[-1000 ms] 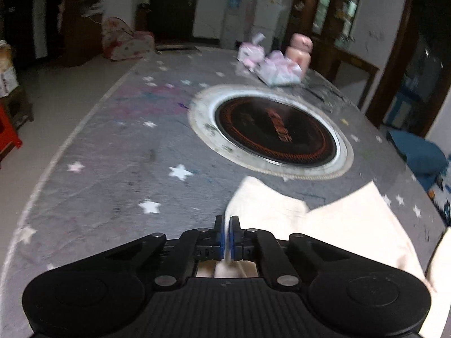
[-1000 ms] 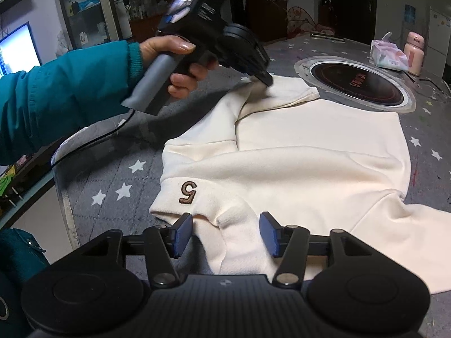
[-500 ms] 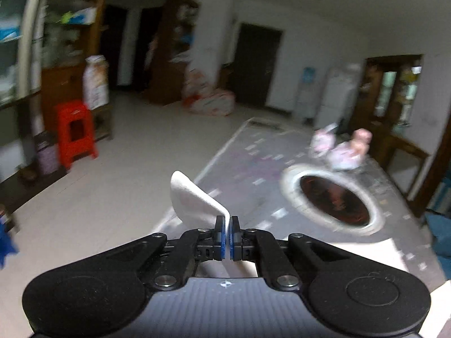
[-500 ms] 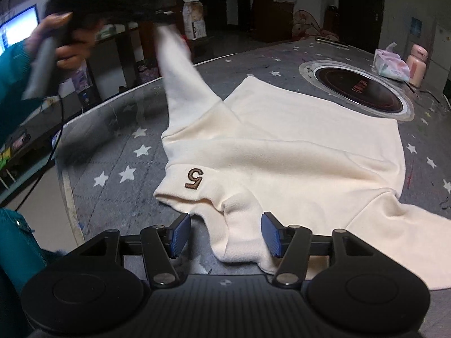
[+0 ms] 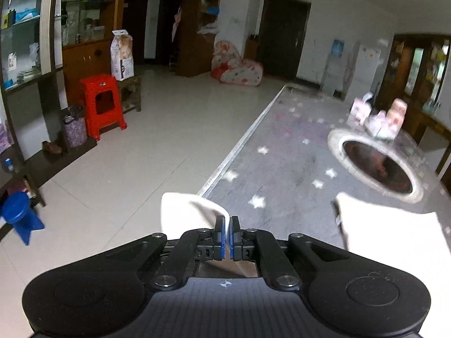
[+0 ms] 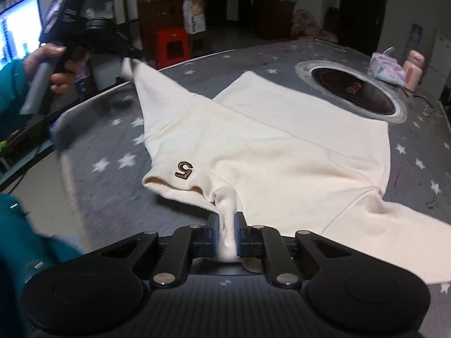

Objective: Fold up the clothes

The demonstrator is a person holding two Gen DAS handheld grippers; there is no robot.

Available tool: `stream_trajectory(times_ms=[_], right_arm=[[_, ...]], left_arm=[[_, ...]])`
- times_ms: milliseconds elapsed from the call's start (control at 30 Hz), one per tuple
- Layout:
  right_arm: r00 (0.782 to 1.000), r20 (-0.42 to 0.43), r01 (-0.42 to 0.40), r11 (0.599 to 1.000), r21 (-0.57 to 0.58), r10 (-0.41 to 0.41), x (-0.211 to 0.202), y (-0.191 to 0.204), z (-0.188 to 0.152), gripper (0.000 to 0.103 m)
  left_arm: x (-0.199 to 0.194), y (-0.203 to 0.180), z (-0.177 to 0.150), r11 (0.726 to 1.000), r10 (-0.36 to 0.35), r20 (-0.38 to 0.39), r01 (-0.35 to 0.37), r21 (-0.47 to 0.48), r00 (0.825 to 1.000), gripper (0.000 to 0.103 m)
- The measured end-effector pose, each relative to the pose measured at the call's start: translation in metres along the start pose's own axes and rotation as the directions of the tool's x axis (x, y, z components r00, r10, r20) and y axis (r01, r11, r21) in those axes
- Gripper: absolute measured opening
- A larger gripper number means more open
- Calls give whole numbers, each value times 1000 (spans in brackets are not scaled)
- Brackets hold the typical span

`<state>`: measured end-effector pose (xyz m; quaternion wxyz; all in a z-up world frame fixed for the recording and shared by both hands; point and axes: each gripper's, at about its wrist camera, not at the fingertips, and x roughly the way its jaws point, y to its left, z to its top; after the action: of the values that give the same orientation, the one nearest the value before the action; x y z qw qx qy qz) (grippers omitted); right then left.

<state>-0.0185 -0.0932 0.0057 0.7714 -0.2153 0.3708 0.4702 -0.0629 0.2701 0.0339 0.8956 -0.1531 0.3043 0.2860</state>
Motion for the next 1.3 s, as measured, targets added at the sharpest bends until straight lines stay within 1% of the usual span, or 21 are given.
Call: stream_trajectory(times_ms=[33, 67, 167, 267, 300, 333, 433, 467, 500, 567, 633, 767, 800, 833, 900, 967, 1067, 1100, 1133, 1200, 1300], right_arm=[[1000, -19, -18, 1000, -3, 18, -2, 2, -3, 11], [999, -23, -30, 1000, -3, 29, -3, 4, -5, 16], [998, -22, -63, 998, 9, 63, -9, 5, -8, 23], [997, -4, -82, 996, 46, 83, -19, -6, -3, 23], [997, 2, -72, 996, 55, 72, -22, -12, -1, 23], [999, 12, -53, 996, 66, 52, -26, -18, 2, 24], [999, 45, 20, 995, 103, -25, -33, -44, 13, 24], [998, 52, 41, 992, 119, -47, -34, -54, 17, 24], [996, 58, 60, 989, 136, -69, -33, -63, 21, 26], [991, 67, 101, 977, 186, -115, -29, -90, 31, 30], [986, 73, 129, 966, 224, -149, -23, -113, 38, 30], [982, 78, 140, 946, 293, -170, -6, -150, 49, 30], [982, 79, 142, 940, 311, -174, -1, -160, 52, 30], [982, 75, 142, 936, 323, -175, 5, -167, 54, 30], [982, 66, 143, 927, 346, -176, 17, -181, 58, 31], [983, 57, 143, 919, 368, -176, 30, -195, 63, 33], [982, 51, 146, 905, 400, -181, 45, -210, 67, 33], [982, 50, 145, 899, 414, -182, 50, -215, 68, 33], [982, 50, 145, 895, 422, -183, 54, -219, 69, 33], [982, 57, 136, 888, 440, -179, 61, -229, 72, 33], [983, 61, 126, 886, 447, -171, 72, -238, 76, 33]], left_arm=[[0, -1, 1, 1000, -1, -3, 1, 7, 1000, 3], [0, -1, 1, 1000, -2, -6, 2, 14, 1000, 4], [-1, -3, 4, 999, -5, -15, 6, 36, 1000, 8], [-1, -4, 6, 998, -8, -24, 10, 57, 1000, 19], [-1, -5, 7, 998, -9, -27, 11, 65, 1000, 27], [-1, -5, 7, 997, -10, -30, 12, 72, 999, 34], [-1, -7, 9, 996, -13, -40, 16, 93, 999, 35], [0, -14, 10, 993, -38, -46, 43, 112, 998, 35], [3, -25, 11, 987, -78, -59, 85, 133, 995, 35], [11, -46, 12, 972, -147, -89, 161, 169, 985, 35], [25, -66, 14, 958, -179, -109, 198, 205, 978, 35], [59, -99, 23, 935, -224, -158, 257, 243, 962, 38], [68, -107, 24, 930, -231, -168, 268, 252, 958, 41], [75, -113, 26, 925, -236, -176, 276, 262, 956, 43], [90, -126, 28, 920, -227, -193, 275, 279, 955, 45], [103, -136, 28, 911, -228, -212, 285, 299, 950, 45], [118, -146, 26, 901, -219, -233, 288, 323, 947, 40], [120, -147, 26, 897, -226, -235, 296, 328, 945, 30], [121, -149, 27, 892, -236, -236, 307, 331, 943, 17], [124, -152, 29, 884, -250, -232, 319, 342, 940, 9], [127, -159, 33, 876, -244, -214, 310, 370, 946, 7]])
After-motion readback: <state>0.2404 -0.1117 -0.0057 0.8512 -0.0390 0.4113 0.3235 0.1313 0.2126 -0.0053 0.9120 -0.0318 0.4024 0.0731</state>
